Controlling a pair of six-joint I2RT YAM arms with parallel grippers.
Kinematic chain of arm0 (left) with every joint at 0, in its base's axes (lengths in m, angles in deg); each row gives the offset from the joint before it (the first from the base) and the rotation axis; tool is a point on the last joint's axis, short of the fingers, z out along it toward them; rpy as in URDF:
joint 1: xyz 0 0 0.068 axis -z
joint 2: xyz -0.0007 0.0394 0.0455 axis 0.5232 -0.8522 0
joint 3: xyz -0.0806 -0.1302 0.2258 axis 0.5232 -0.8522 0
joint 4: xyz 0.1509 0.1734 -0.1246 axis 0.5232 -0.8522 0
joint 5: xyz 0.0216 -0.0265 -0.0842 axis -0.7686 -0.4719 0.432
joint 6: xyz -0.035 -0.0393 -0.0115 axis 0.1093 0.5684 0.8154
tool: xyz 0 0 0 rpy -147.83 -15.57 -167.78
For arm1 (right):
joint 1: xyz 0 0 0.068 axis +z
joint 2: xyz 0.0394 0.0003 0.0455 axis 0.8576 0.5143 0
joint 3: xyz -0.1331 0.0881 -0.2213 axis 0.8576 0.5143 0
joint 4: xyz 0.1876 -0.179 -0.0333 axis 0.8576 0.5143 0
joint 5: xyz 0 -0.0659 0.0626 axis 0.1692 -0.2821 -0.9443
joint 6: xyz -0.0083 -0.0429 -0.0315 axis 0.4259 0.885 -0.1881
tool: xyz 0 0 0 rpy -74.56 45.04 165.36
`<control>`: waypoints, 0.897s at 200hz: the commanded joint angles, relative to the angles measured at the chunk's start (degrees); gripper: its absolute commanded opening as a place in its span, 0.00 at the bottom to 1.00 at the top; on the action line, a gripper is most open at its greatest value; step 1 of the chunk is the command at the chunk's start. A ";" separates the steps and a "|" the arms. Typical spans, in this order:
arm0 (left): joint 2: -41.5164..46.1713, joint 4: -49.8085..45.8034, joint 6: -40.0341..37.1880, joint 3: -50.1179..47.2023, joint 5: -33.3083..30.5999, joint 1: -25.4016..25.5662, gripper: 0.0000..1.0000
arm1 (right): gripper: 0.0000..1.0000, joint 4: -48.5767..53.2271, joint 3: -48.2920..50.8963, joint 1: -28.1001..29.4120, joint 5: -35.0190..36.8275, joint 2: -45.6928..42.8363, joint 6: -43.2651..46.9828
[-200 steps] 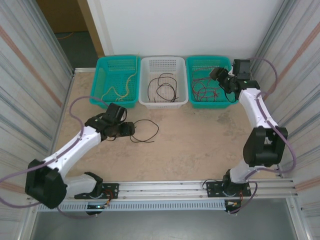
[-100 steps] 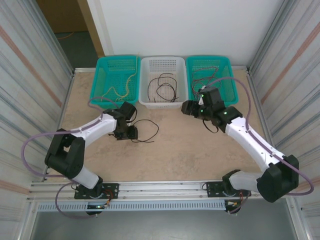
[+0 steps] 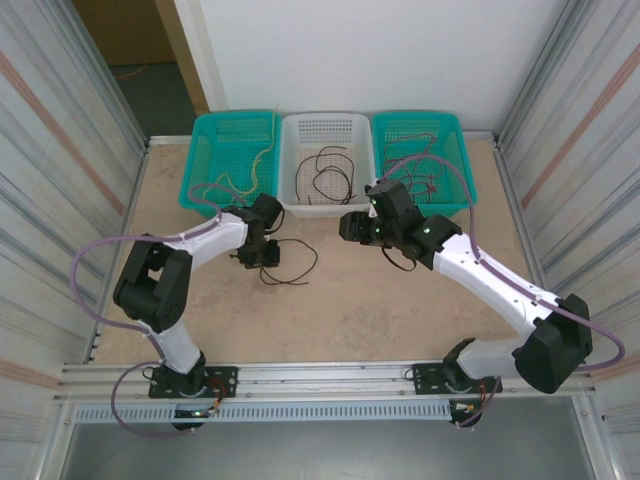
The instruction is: Untangle the cables
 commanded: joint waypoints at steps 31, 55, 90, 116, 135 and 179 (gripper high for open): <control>-1.64 -3.78 3.92 1.04 -0.28 -0.13 0.35 | 0.52 0.44 -2.79 -0.07 2.77 -2.32 0.48; -3.47 -3.28 5.63 0.51 1.20 -0.04 0.26 | 0.51 0.55 -2.79 -0.49 2.98 -3.57 0.30; -2.21 -1.73 6.37 -0.72 2.43 0.05 0.12 | 0.49 1.34 -3.23 -0.95 2.95 -5.12 0.47; 2.37 -0.50 6.68 -1.28 2.83 0.23 0.00 | 0.48 1.62 -3.62 -1.03 2.35 -5.93 0.47; 7.78 1.49 7.27 -1.61 3.78 0.62 0.00 | 0.50 1.27 -3.98 -0.95 1.06 -5.84 -0.17; 21.35 11.06 10.02 -3.30 9.44 0.93 0.00 | 0.66 -1.49 -3.84 1.03 -2.77 -2.91 -3.22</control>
